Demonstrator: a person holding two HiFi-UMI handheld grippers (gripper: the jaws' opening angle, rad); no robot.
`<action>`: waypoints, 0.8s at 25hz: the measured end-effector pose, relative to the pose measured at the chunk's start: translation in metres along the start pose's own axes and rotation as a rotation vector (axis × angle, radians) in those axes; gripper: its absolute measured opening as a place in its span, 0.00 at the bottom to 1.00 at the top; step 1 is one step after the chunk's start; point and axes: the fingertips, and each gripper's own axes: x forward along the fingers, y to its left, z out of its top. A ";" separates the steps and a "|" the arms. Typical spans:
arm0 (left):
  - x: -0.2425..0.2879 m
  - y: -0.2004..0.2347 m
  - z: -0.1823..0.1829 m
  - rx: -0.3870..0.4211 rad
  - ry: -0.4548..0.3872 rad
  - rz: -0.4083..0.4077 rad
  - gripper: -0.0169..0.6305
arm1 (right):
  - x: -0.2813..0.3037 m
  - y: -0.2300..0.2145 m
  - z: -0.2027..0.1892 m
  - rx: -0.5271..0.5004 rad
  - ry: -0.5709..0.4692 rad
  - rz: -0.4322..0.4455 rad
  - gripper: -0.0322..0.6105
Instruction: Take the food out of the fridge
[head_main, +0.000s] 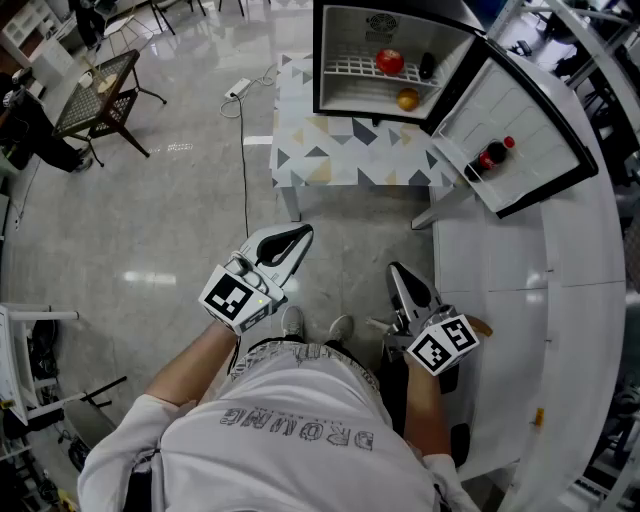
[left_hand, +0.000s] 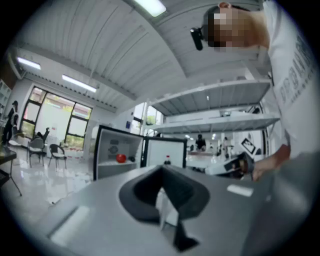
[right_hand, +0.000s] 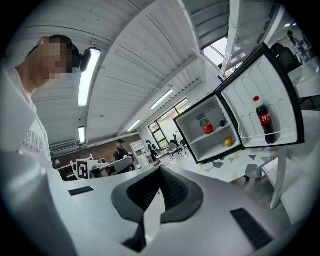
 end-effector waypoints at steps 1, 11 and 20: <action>0.002 0.000 0.001 0.009 0.003 0.000 0.04 | 0.000 -0.001 0.002 0.000 -0.001 0.000 0.05; 0.011 -0.006 -0.001 0.017 0.009 0.008 0.04 | -0.004 -0.016 0.013 -0.002 -0.026 -0.019 0.05; 0.026 -0.019 -0.006 0.015 0.021 0.043 0.04 | -0.023 -0.040 0.020 -0.010 -0.048 -0.039 0.05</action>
